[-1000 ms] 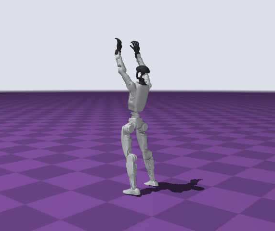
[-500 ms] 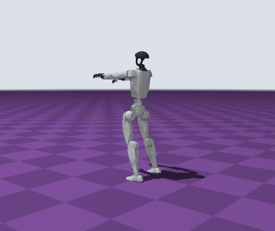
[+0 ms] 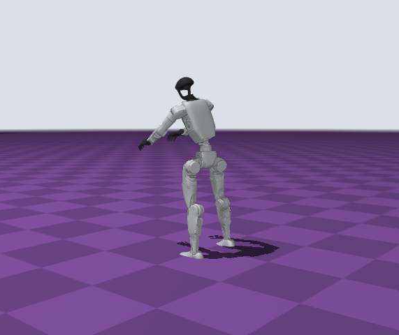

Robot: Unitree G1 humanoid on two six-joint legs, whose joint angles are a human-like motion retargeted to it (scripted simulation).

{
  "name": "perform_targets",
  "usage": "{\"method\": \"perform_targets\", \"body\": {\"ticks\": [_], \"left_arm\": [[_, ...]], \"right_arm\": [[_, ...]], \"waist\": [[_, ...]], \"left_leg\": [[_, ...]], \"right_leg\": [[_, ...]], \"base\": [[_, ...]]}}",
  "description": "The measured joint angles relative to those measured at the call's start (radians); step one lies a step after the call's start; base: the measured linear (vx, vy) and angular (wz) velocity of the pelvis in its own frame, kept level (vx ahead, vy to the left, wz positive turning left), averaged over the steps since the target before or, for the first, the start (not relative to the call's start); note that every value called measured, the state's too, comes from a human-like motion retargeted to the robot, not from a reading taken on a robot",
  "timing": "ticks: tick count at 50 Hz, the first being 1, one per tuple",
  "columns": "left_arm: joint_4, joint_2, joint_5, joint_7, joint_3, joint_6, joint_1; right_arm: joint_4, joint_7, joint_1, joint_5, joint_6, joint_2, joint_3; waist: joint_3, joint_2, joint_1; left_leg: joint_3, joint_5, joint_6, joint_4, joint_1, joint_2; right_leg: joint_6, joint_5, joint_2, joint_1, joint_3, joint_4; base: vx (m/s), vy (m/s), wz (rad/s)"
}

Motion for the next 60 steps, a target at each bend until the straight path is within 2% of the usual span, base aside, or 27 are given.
{"method": "perform_targets", "body": {"ticks": [2,4,5,7,8,10,15,20,25,28,31,33,38,40,43,46,48,50,56,58,60], "left_arm": [[-0.108,-0.034,0.028,0.030,0.110,-0.022,0.135],[-0.225,-0.040,0.081,0.015,0.199,-0.047,0.306],[-0.277,-0.046,0.075,0.021,0.230,-0.054,0.375],[-0.348,-0.061,-0.002,0.052,0.280,-0.055,0.474],[-0.387,-0.072,0.009,0.027,0.314,-0.066,0.575],[-0.417,-0.089,-0.081,0.053,0.356,-0.059,0.676],[-0.353,-0.152,-0.167,0.067,0.421,-0.050,0.942],[-0.106,-0.227,-0.206,0.041,0.470,-0.017,1.075],[0.203,-0.274,-0.156,-0.050,0.506,0.020,1.074],[0.292,-0.256,-0.047,-0.124,0.482,0.031,1.044],[0.248,-0.199,0.019,-0.178,0.437,0.032,1.002],[0.132,-0.143,0.013,-0.175,0.419,0.030,0.997],[-0.089,-0.148,-0.172,-0.054,0.512,-0.015,0.898],[-0.215,-0.166,-0.252,-0.007,0.539,-0.042,0.896],[-0.392,-0.176,-0.282,-0.027,0.546,-0.074,0.904],[-0.510,-0.155,-0.226,-0.107,0.514,-0.080,0.897],[-0.557,-0.144,-0.125,-0.173,0.487,-0.096,0.914],[-0.544,-0.123,-0.120,-0.178,0.452,-0.078,0.845],[-0.362,-0.157,-0.121,-0.141,0.338,-0.045,0.700],[-0.287,-0.193,-0.078,-0.138,0.312,-0.050,0.690],[-0.207,-0.204,-0.118,-0.083,0.281,-0.025,0.623]], "right_arm": [[-0.166,-0.027,0.118,-0.052,-0.025,-0.050,-0.064],[-0.341,-0.022,0.275,-0.150,-0.052,-0.078,-0.142],[-0.415,-0.029,0.337,-0.185,-0.061,-0.097,-0.160],[-0.515,-0.055,0.418,-0.220,-0.061,-0.140,-0.167],[-0.574,-0.043,0.519,-0.247,-0.076,-0.145,-0.204],[-0.618,-0.061,0.605,-0.242,-0.067,-0.159,-0.226],[-0.638,-0.076,0.848,-0.226,-0.069,-0.143,-0.323],[-0.590,-0.111,0.938,-0.212,-0.058,-0.126,-0.348],[-0.554,-0.076,0.898,-0.191,-0.069,-0.128,-0.276],[-0.561,-0.051,0.872,-0.209,-0.075,-0.129,-0.246],[-0.564,-0.047,0.873,-0.205,-0.074,-0.118,-0.251],[-0.561,-0.043,0.882,-0.195,-0.068,-0.113,-0.256],[-0.439,-0.101,0.923,-0.205,-0.044,-0.054,-0.285],[-0.393,-0.108,0.931,-0.203,-0.042,-0.038,-0.278],[-0.356,-0.080,0.942,-0.176,-0.058,-0.027,-0.270],[-0.340,-0.030,0.956,-0.152,-0.064,-0.025,-0.272],[-0.330,0.013,1.002,-0.140,-0.086,-0.013,-0.297],[-0.278,0.011,0.960,-0.092,-0.066,0.001,-0.280],[-0.156,-0.005,0.915,-0.023,-0.043,0.033,-0.274],[-0.150,0.014,0.928,-0.038,-0.058,0.028,-0.290],[-0.130,0.005,0.858,-0.013,-0.044,0.016,-0.255]], "waist": [[-0.007,0.023,0.023],[-0.014,0.030,0.029],[-0.016,0.029,0.038],[-0.012,0.030,0.058],[-0.023,0.031,0.055],[-0.018,0.035,0.080],[-0.024,0.044,0.118],[-0.038,0.038,0.150],[-0.022,0.023,0.146],[-0.001,0.017,0.117],[0.022,0.016,0.094],[0.038,0.012,0.075],[0.055,0.062,0.061],[0.045,0.079,0.054],[0.018,0.087,0.053],[-0.013,0.084,0.069],[-0.040,0.076,0.081],[-0.047,0.057,0.095],[-0.039,0.031,0.094],[-0.031,0.044,0.077],[0.003,0.052,0.062]], "left_leg": [[0.020,-0.026,-0.014,0.038,-0.014,0.013],[0.037,-0.105,-0.043,0.195,-0.068,0.058],[0.044,-0.104,-0.044,0.197,-0.074,0.054],[0.054,-0.023,0.009,0.028,-0.034,0.005],[0.061,-0.077,0.022,0.111,-0.066,0.020],[0.067,0.002,0.006,-0.001,-0.047,0.010],[0.089,0.019,0.005,-0.001,-0.082,0.035],[0.138,0.038,-0.007,-0.001,-0.120,0.060],[0.196,0.054,-0.025,-0.001,-0.136,0.079],[0.197,0.068,-0.036,-0.001,-0.143,0.086],[0.169,0.090,-0.041,-0.001,-0.161,0.090],[0.137,0.104,-0.036,-0.001,-0.176,0.078],[0.036,0.141,-0.029,-0.001,-0.188,0.069],[-0.002,0.148,-0.031,-0.001,-0.185,0.075],[-0.043,0.147,-0.031,-0.001,-0.176,0.081],[-0.068,0.138,-0.020,-0.001,-0.161,0.081],[-0.070,0.059,-0.007,0.095,-0.180,0.087],[-0.090,0.118,0.002,0.002,-0.144,0.068],[-0.122,0.082,0.021,0.022,-0.128,0.046],[-0.123,-0.008,0.023,0.150,-0.167,0.063],[-0.135,0.067,0.018,0.032,-0.121,0.060]], "right_leg": [[0.000,-0.065,-0.008,0.026,-0.044,0.039],[0.000,-0.135,-0.011,0.055,-0.094,0.114],[0.000,-0.151,-0.024,0.066,-0.102,0.129],[-0.012,-0.159,-0.051,0.081,-0.093,0.118],[-0.008,-0.193,-0.061,0.095,-0.113,0.166],[-0.016,-0.194,-0.063,0.106,-0.107,0.176],[-0.027,-0.250,-0.090,0.140,-0.144,0.270],[-0.027,-0.296,-0.116,0.134,-0.140,0.226],[-0.012,-0.296,-0.124,0.091,-0.135,0.106],[-0.001,-0.287,-0.109,0.077,-0.114,0.044],[0.000,-0.273,-0.093,0.073,-0.116,0.016],[0.000,-0.277,-0.104,0.074,-0.143,0.024],[-0.016,-0.332,-0.122,0.082,-0.234,0.133],[-0.021,-0.346,-0.116,0.094,-0.269,0.168],[-0.026,-0.356,-0.107,0.134,-0.314,0.169],[-0.030,-0.357,-0.101,0.183,-0.347,0.141],[-0.033,-0.382,-0.110,0.209,-0.375,0.168],[-0.024,-0.356,-0.106,0.240,-0.382,0.104],[-0.034,-0.355,-0.135,0.262,-0.414,0.166],[-0.060,-0.366,-0.152,0.226,-0.416,0.293],[-0.072,-0.322,-0.151,0.161,-0.365,0.383]], "base": [[0.00,0.05,-0.38],[0.05,0.00,-0.24],[-0.01,0.10,-0.43],[-0.02,0.11,-0.37],[0.02,0.03,-0.18],[-0.02,-0.03,-0.39],[-0.03,-0.07,-0.32],[-0.08,-0.15,-0.55],[-0.11,-0.23,-0.59],[-0.11,-0.32,-0.05],[-0.09,-0.38,0.43],[-0.07,-0.29,0.82],[-0.02,-0.23,0.99],[0.06,-0.20,0.86],[0.11,-0.14,0.66],[0.16,-0.06,0.43],[0.21,0.01,0.41],[0.14,0.03,0.27],[0.11,0.12,0.34],[0.08,0.19,0.35],[-0.01,0.17,0.06]]}}
